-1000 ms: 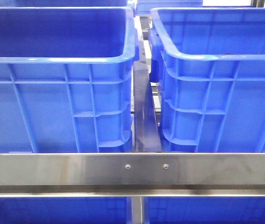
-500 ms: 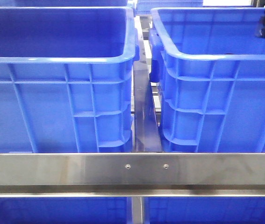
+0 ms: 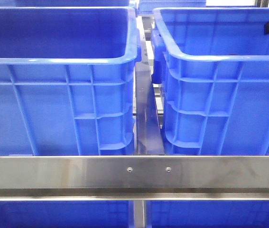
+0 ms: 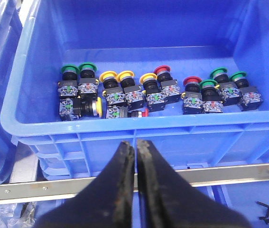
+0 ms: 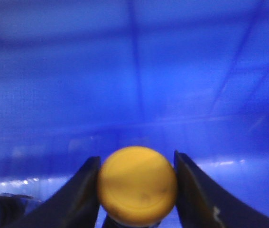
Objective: Pick red and yellow buttons and place in box
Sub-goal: 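Carry the yellow button with the right gripper into the empty crate and release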
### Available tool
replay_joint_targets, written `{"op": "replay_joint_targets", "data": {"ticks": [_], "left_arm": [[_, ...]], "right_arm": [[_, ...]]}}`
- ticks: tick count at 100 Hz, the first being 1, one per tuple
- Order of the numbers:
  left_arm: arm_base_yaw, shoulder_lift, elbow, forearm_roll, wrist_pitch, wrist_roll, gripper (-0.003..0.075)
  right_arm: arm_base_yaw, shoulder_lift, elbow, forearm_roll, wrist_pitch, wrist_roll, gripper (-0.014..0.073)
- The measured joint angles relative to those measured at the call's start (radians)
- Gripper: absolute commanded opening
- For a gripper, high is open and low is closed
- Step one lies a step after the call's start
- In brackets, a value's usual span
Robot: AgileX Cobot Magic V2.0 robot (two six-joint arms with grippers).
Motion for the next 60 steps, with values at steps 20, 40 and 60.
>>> {"op": "replay_joint_targets", "data": {"ticks": [20, 40, 60], "left_arm": [[0.000, 0.000, 0.000, 0.000, 0.000, 0.000, -0.0019], [0.000, 0.000, 0.000, 0.000, 0.000, 0.000, -0.0019], [0.000, 0.000, 0.000, 0.000, 0.000, 0.000, -0.0019]], "right_arm": [[0.000, 0.056, -0.053, 0.000, 0.005, 0.000, 0.0178], [0.000, 0.089, -0.069, 0.002, -0.012, -0.005, 0.0178], [0.000, 0.099, -0.074, 0.005, -0.016, -0.005, 0.0252]]}}
